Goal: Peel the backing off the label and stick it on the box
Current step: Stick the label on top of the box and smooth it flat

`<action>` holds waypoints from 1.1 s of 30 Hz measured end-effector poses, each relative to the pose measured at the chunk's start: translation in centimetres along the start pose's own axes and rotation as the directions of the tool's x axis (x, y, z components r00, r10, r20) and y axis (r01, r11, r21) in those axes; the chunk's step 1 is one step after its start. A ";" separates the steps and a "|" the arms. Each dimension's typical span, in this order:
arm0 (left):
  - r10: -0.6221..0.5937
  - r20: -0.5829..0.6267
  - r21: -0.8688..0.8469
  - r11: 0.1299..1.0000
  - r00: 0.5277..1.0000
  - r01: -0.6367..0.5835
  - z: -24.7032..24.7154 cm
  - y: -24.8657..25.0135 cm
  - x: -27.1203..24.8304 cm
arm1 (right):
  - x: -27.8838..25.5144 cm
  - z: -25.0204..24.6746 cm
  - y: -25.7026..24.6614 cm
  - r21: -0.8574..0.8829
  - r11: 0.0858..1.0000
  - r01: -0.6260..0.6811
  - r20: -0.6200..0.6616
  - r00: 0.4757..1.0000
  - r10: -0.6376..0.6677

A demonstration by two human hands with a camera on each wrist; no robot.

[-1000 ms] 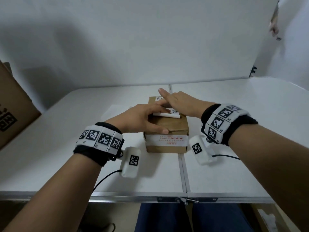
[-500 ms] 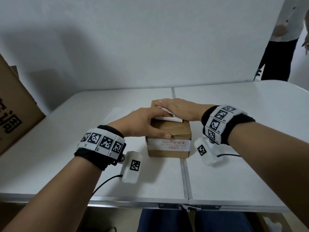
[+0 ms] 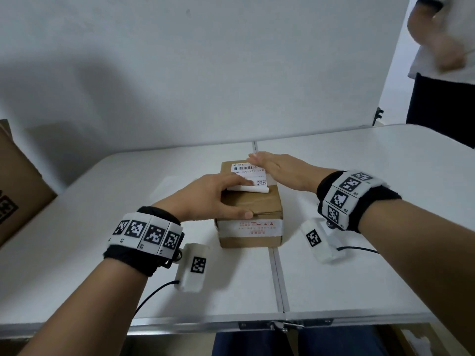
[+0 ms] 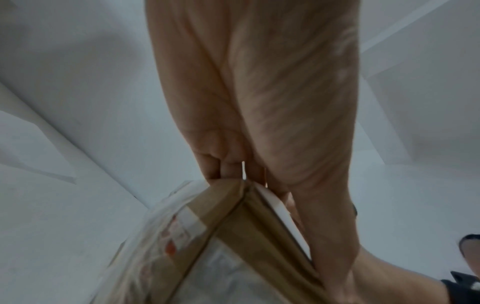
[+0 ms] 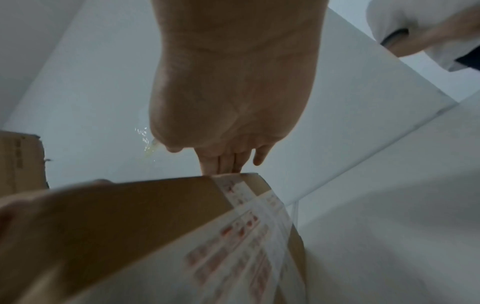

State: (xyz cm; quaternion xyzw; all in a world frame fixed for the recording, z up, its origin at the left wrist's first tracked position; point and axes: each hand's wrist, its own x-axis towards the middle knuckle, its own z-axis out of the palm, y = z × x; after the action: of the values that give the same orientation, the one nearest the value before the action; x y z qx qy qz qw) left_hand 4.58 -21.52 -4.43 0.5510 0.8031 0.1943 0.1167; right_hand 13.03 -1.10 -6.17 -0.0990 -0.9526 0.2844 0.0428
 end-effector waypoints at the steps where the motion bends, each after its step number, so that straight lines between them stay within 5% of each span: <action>1: 0.006 -0.014 0.000 1.000 1.000 -0.006 0.1 0.0 0.2 | -0.5 0.1 0.0 0.056 0.998 0.009 -0.005 1.000 -0.009; 7: 0.029 -0.059 0.034 0.999 0.998 -0.027 0.2 -0.2 1.4 | -1.0 1.1 0.4 0.041 0.999 0.033 0.005 0.999 -0.034; 13: -0.112 -0.062 0.100 0.988 0.992 0.118 -0.5 -2.5 0.6 | -0.4 1.0 0.5 -0.087 0.995 0.057 0.076 0.996 -0.050; 21: -0.106 -0.163 0.158 0.979 0.981 0.132 0.3 -2.4 2.0 | -2.0 1.1 -0.6 -0.107 0.993 0.052 0.033 0.998 -0.049; 33: -0.131 -0.228 0.153 0.974 0.965 0.168 1.2 -1.8 2.6 | -4.0 1.6 -2.2 -0.510 0.850 0.130 -0.008 0.988 -0.155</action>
State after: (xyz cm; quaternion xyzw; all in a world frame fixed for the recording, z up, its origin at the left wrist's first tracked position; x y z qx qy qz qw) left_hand 2.60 -19.41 -6.17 0.4722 0.8641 0.1741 -0.0048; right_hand 16.32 -4.64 -6.38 -0.0428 -0.9972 0.0168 0.0594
